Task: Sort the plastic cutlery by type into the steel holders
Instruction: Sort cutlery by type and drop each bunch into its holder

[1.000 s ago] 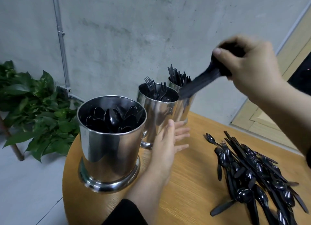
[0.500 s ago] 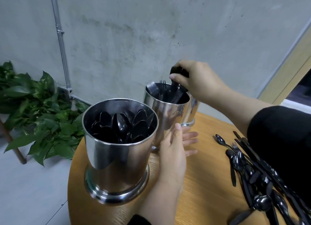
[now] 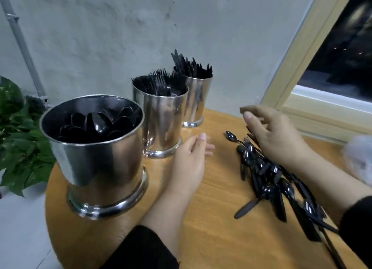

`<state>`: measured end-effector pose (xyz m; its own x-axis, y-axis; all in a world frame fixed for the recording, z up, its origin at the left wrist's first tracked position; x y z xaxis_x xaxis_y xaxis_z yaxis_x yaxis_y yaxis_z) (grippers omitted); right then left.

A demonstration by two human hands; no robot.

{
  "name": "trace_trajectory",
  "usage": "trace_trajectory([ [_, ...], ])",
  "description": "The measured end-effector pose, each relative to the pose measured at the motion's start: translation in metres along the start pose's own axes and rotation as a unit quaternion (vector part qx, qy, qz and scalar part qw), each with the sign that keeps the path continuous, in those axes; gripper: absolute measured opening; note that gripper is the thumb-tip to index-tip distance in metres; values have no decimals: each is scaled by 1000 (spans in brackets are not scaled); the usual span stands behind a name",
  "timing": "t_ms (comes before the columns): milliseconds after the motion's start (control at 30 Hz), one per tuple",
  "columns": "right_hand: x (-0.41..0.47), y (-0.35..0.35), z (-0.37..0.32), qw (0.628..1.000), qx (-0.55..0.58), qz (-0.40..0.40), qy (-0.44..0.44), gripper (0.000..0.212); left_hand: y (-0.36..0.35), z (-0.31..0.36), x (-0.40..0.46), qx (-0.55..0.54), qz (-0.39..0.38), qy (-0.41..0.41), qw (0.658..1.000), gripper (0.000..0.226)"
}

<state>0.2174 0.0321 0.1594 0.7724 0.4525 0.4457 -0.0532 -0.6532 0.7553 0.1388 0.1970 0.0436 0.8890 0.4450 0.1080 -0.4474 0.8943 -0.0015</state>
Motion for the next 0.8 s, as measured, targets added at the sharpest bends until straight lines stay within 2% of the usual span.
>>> trace_trajectory([
  [67,-55,12,45,998,-32,-14,-44,26,-30,-6,-12,148,-77,-27,986,26],
  [167,-137,40,93,994,-48,0,-100,17,-81,-19,-45,317,-221,-46,921,39],
  [300,-211,71,117,988,-29,46,-142,25,-119,-16,-79,490,-273,-108,821,62],
  [367,-230,72,121,989,-11,49,-142,29,-125,-19,-88,534,-278,-104,791,64],
  [433,-238,70,125,989,-1,54,-140,27,-128,-18,-95,546,-262,-115,787,57],
  [567,-241,77,132,986,17,96,-135,16,-123,-15,-97,524,-190,-143,818,35],
  [700,-243,72,138,986,-9,78,-148,21,-118,-14,-105,517,-143,-163,828,19],
  [800,-244,73,150,979,-33,69,-190,26,-107,-7,-113,469,-93,-151,865,12],
])
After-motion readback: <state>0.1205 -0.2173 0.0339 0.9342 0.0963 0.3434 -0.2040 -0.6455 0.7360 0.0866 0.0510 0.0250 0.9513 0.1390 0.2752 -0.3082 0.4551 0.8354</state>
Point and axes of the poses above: each hand's wrist, its own x-axis towards the middle knuckle, its own y-axis out of the back of the hand, z = x × y, the point moved 9 cm from there along x, towards the middle knuckle, and after that the axes turned 4 degrees about x, right-handed, at the moved point
